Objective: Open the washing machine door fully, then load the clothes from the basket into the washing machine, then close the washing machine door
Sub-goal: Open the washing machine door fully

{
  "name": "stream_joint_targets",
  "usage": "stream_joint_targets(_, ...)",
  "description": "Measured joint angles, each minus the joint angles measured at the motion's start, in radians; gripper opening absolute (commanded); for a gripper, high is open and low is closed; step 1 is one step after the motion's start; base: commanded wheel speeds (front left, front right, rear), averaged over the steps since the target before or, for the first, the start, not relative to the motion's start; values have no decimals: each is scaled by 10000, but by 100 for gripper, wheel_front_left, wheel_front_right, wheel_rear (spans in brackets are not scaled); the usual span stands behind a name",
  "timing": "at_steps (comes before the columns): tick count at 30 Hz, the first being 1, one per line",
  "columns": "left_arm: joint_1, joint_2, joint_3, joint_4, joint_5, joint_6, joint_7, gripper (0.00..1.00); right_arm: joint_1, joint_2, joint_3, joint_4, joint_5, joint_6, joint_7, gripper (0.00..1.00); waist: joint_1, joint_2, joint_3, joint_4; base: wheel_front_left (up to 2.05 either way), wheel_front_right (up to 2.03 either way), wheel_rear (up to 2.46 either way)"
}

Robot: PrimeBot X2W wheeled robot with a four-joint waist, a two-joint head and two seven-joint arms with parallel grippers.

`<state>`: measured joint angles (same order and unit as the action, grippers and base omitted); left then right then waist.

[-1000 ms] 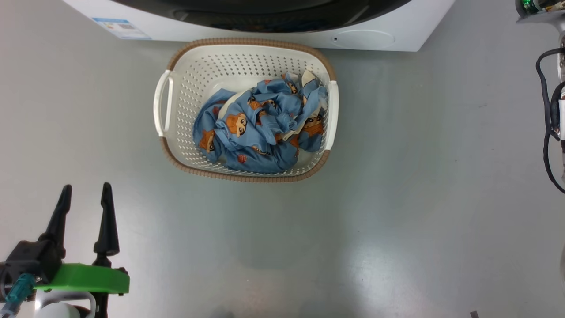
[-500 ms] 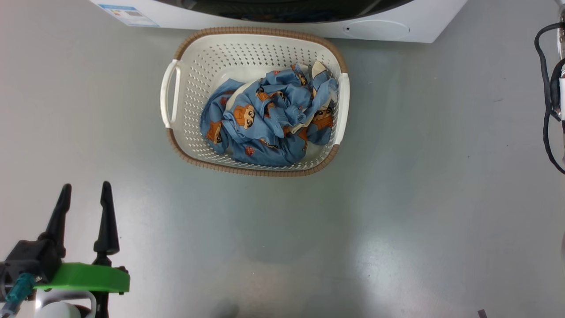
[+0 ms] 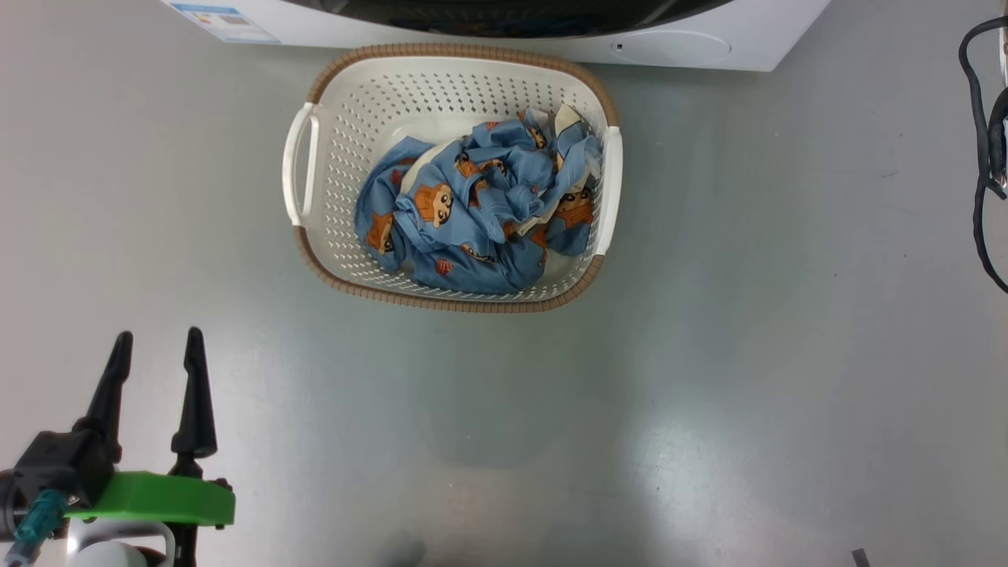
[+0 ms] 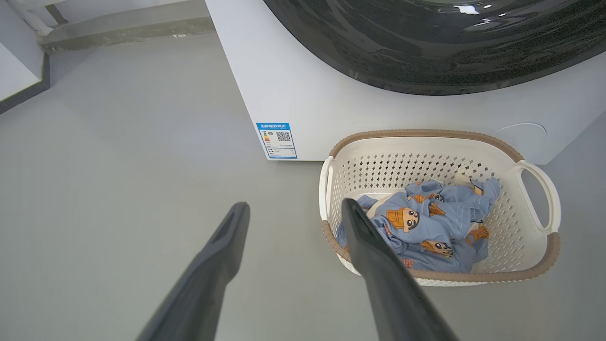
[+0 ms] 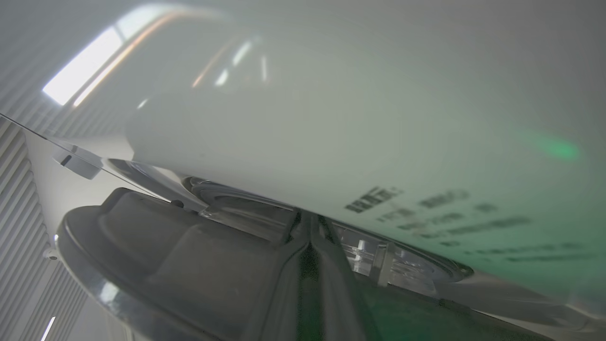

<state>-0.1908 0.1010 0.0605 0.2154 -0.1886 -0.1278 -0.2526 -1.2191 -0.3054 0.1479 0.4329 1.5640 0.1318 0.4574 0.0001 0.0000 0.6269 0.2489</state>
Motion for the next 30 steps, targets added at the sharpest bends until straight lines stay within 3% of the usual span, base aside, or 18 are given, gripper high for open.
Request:
stream_joint_targets(13,0,6,63,-13,0,0,0,100,12,46,205,-119,186,-4,777,0,0,0,-3,-86,0,0,0)
stream_joint_targets(30,-2,-4,259,-6,-10,0,0,100,1049,587,1271,-1419,188,-29,1954,0,0,0,-438,-602,0,0,0)
